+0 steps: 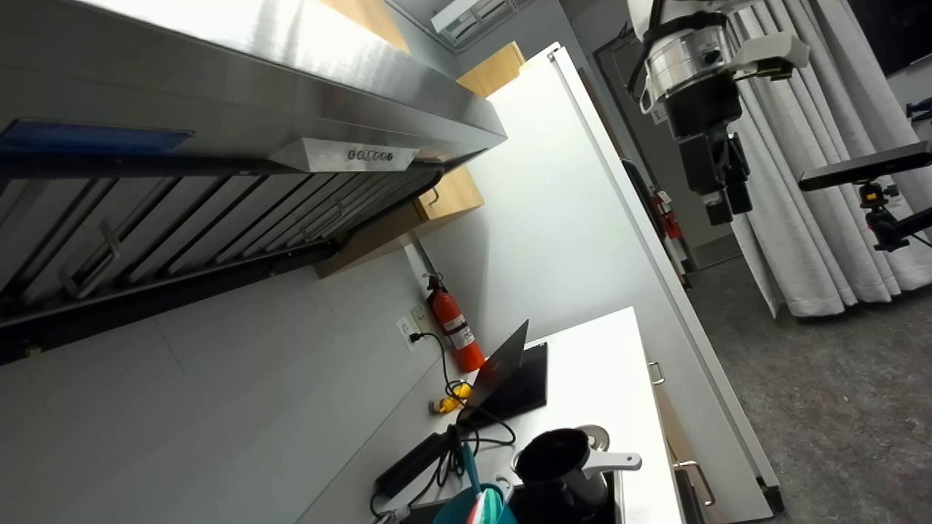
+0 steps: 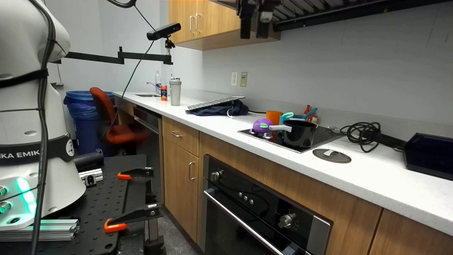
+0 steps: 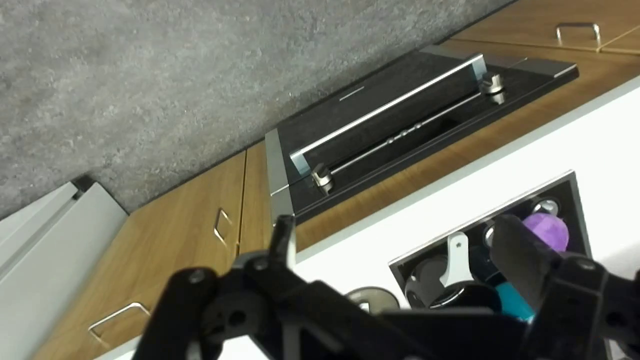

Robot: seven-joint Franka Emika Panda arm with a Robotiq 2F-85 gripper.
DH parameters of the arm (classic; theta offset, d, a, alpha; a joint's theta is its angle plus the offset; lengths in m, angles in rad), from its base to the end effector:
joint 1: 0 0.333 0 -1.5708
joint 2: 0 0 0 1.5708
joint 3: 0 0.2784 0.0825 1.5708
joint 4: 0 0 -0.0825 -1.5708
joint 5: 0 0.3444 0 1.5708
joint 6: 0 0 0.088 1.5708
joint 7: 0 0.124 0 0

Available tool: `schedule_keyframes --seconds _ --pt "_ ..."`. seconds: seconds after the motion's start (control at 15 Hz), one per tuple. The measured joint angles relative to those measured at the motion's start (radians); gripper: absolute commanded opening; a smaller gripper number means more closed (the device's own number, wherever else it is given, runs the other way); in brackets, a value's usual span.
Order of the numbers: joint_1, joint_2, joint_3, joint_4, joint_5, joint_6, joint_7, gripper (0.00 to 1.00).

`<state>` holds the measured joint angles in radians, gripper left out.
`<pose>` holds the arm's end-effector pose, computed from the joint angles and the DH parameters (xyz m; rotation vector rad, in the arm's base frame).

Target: Put the lid on the pot

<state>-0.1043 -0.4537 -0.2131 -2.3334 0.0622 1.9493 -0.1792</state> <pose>0.3832 -0.1252 0.4721 -2.9979 0.2121 -0.1409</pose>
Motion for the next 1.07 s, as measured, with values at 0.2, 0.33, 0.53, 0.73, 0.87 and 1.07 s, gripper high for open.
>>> schedule_keyframes --seconds 0.2,0.33,0.53,0.73,0.87,1.07 --pt "0.006 0.049 0.020 0.008 0.011 0.113 0.000 1.00" --pt "0.010 0.088 0.029 0.014 0.012 0.192 0.000 1.00" --pt "0.011 0.150 0.044 0.029 0.011 0.301 0.000 1.00" --pt "0.011 0.210 0.055 0.055 0.008 0.370 0.001 1.00" --pt "0.011 0.244 0.059 0.076 0.005 0.392 0.002 1.00" --pt "0.010 0.280 0.060 0.105 0.002 0.393 0.003 1.00"
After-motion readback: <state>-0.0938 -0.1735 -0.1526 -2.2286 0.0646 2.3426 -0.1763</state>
